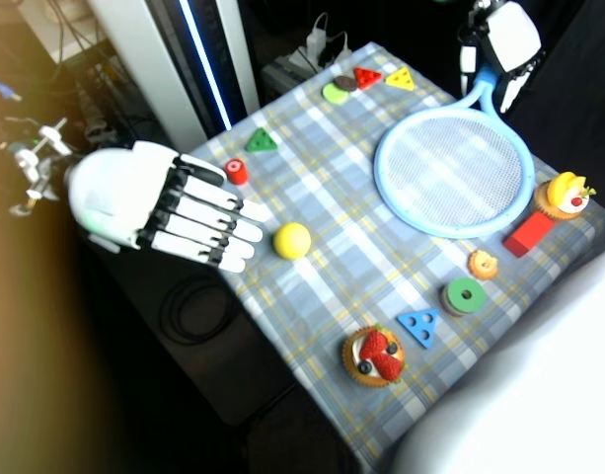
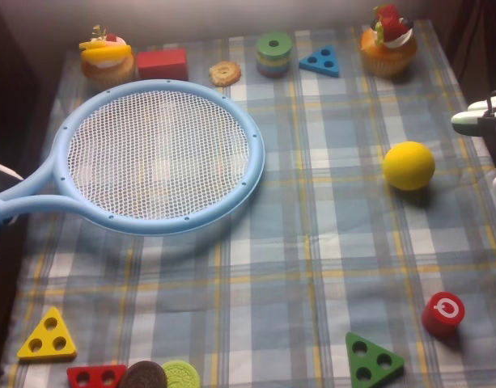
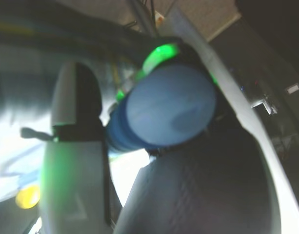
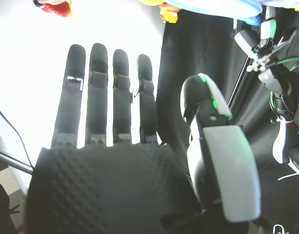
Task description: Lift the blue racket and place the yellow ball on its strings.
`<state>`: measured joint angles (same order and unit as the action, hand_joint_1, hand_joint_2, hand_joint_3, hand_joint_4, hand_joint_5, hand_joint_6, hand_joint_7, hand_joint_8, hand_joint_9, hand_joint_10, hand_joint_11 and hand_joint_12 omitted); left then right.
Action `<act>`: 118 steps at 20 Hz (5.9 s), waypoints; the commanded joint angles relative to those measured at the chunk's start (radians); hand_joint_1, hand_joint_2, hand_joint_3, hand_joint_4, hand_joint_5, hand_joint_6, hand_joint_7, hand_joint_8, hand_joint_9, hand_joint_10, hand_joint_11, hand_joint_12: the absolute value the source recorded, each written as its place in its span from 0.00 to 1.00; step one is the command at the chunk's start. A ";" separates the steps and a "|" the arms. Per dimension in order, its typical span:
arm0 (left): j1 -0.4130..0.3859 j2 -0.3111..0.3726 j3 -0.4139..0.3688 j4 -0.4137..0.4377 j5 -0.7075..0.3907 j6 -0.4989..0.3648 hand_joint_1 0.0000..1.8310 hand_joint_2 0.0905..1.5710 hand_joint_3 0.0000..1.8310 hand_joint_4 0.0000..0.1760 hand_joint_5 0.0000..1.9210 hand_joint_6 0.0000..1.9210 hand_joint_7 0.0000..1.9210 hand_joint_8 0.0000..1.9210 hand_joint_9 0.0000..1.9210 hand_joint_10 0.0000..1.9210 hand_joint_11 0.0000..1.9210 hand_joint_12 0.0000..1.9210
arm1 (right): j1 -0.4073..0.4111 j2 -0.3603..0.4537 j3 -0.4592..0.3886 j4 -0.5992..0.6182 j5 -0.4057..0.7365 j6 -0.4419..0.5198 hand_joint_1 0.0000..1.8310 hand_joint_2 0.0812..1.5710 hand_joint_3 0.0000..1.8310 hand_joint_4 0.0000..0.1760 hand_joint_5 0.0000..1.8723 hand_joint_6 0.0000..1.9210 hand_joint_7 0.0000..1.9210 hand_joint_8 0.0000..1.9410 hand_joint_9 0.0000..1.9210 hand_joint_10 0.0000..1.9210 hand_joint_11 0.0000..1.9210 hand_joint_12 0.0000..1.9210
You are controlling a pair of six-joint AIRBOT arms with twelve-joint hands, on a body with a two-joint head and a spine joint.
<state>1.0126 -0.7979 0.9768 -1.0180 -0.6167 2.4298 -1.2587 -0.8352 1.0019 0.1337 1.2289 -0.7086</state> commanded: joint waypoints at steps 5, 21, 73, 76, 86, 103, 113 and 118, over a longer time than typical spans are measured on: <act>0.005 0.045 -0.042 0.076 -0.142 -0.034 0.88 0.75 0.00 1.00 0.39 1.00 0.54 1.00 0.69 1.00 0.73 1.00 | 0.003 0.002 0.005 0.015 0.123 0.008 0.20 0.86 0.00 0.15 0.29 0.00 0.28 0.00 0.27 0.00 0.15 0.29; -0.009 0.098 -0.131 0.312 -0.248 -0.283 0.95 0.73 0.00 1.00 0.46 1.00 0.61 1.00 0.77 1.00 0.81 1.00 | 0.010 -0.001 0.013 0.016 0.123 0.009 0.22 0.86 0.00 0.18 0.31 0.00 0.30 0.00 0.29 0.00 0.15 0.32; -0.039 0.104 -0.092 0.561 -0.132 -0.688 1.00 0.72 0.00 1.00 0.48 1.00 0.63 1.00 0.77 1.00 0.83 1.00 | 0.486 -0.212 0.299 -0.509 -0.528 0.161 0.57 0.61 0.00 0.00 0.53 0.01 0.59 0.39 0.53 0.64 0.42 0.86; -0.039 0.105 -0.093 0.568 -0.121 -0.688 1.00 0.74 0.00 1.00 0.47 1.00 0.63 1.00 0.76 1.00 0.83 1.00 | 0.499 -0.200 0.298 -0.508 -0.501 0.174 0.63 0.67 0.00 0.00 0.55 0.47 0.63 0.36 0.57 0.62 0.49 0.84; -0.043 0.099 -0.081 0.594 -0.042 -0.688 0.98 0.74 0.00 1.00 0.45 1.00 0.60 1.00 0.72 1.00 0.79 1.00 | 0.586 -0.118 0.253 -0.465 -0.289 0.174 0.69 0.68 0.00 0.00 0.48 0.52 0.59 0.46 0.56 0.51 0.46 0.73; -0.124 0.029 -0.044 0.663 0.034 -0.688 0.99 0.68 0.00 1.00 0.40 1.00 0.52 1.00 0.69 1.00 0.76 1.00 | 0.768 -0.252 0.279 -0.859 -0.437 0.292 0.64 0.66 0.00 0.00 0.57 0.43 0.66 0.28 0.61 0.50 0.51 0.73; -0.147 0.023 -0.052 0.695 0.038 -0.688 0.97 0.69 0.00 1.00 0.43 1.00 0.57 1.00 0.74 1.00 0.79 1.00 | 0.782 -0.272 0.293 -0.928 -0.511 0.292 0.56 0.64 0.00 0.00 0.47 0.22 0.49 0.04 0.42 0.18 0.27 0.49; -0.147 0.021 -0.050 0.695 0.041 -0.688 0.96 0.69 0.00 1.00 0.44 1.00 0.58 1.00 0.73 1.00 0.79 1.00 | 0.782 -0.276 0.302 -0.934 -0.531 0.292 0.49 0.64 0.00 0.00 0.46 0.00 0.38 0.00 0.36 0.01 0.17 0.39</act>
<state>0.8795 -0.7712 0.9264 -0.3248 -0.4641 1.7527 -0.4934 -1.1065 1.3014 -0.8379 0.6235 -0.4152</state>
